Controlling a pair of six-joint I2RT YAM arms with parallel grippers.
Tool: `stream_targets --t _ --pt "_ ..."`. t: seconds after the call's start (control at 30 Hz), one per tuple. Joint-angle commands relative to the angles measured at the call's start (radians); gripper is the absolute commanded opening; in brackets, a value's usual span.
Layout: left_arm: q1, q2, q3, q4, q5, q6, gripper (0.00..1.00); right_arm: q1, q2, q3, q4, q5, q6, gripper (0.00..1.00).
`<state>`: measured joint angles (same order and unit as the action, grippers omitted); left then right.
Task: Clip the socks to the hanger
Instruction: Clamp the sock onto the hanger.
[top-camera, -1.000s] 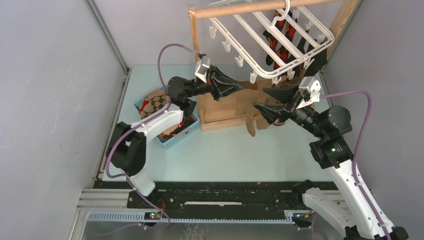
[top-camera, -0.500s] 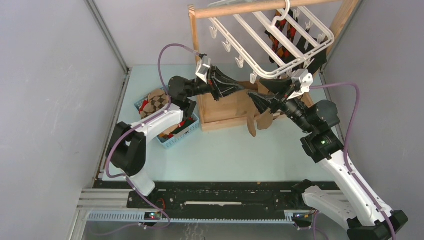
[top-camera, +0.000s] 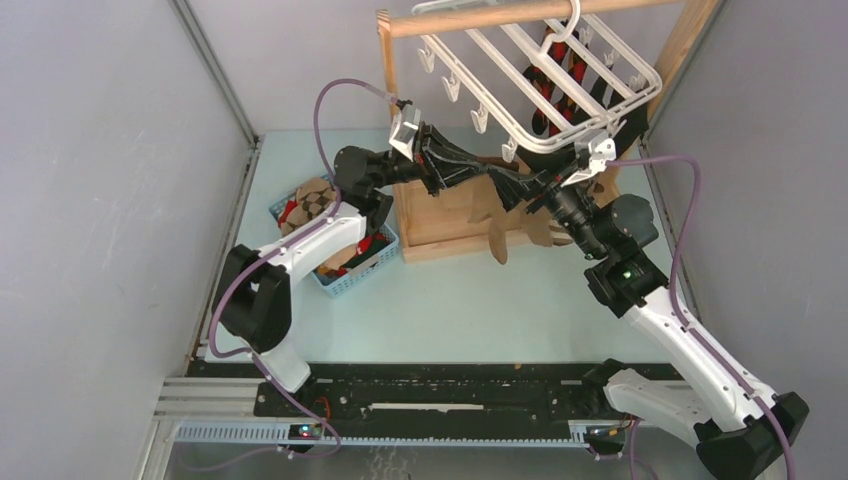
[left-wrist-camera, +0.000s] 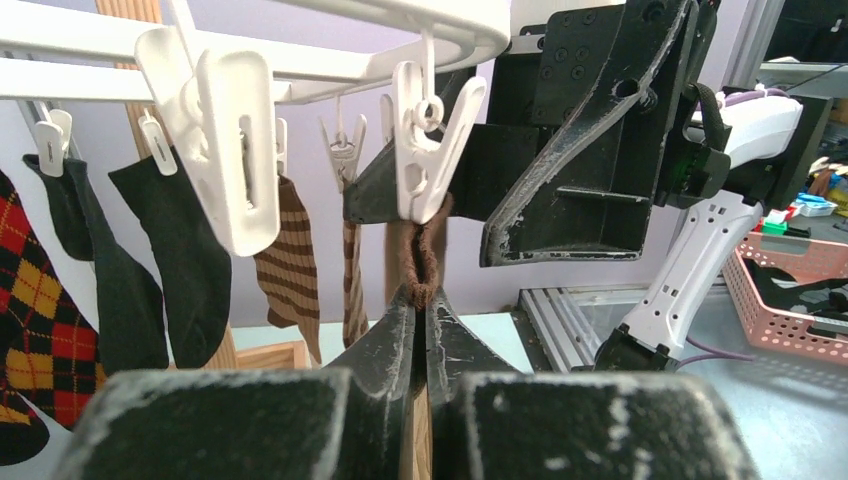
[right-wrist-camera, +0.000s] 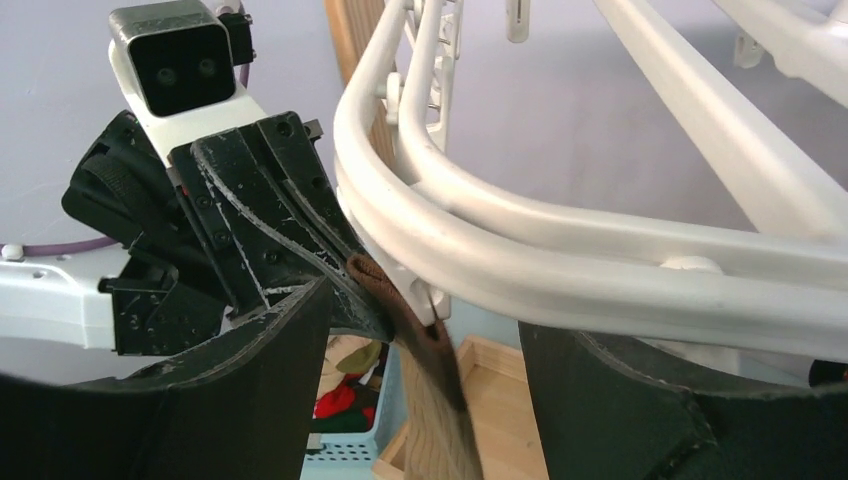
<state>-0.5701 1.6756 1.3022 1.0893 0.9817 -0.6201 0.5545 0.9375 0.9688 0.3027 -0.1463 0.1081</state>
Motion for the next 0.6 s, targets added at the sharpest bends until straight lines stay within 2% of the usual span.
stream_targets --t 0.0,0.3,0.57 --pt "-0.009 -0.017 0.051 0.02 0.014 0.005 0.02 0.015 0.01 0.031 0.101 0.049 0.04 0.76" --pt "-0.01 -0.012 0.062 0.02 0.017 -0.001 0.02 0.002 0.016 0.031 0.167 0.0 0.027 0.79" --pt "-0.01 0.007 0.099 0.02 0.022 -0.021 0.01 0.001 0.031 0.026 0.236 0.001 0.086 0.79"
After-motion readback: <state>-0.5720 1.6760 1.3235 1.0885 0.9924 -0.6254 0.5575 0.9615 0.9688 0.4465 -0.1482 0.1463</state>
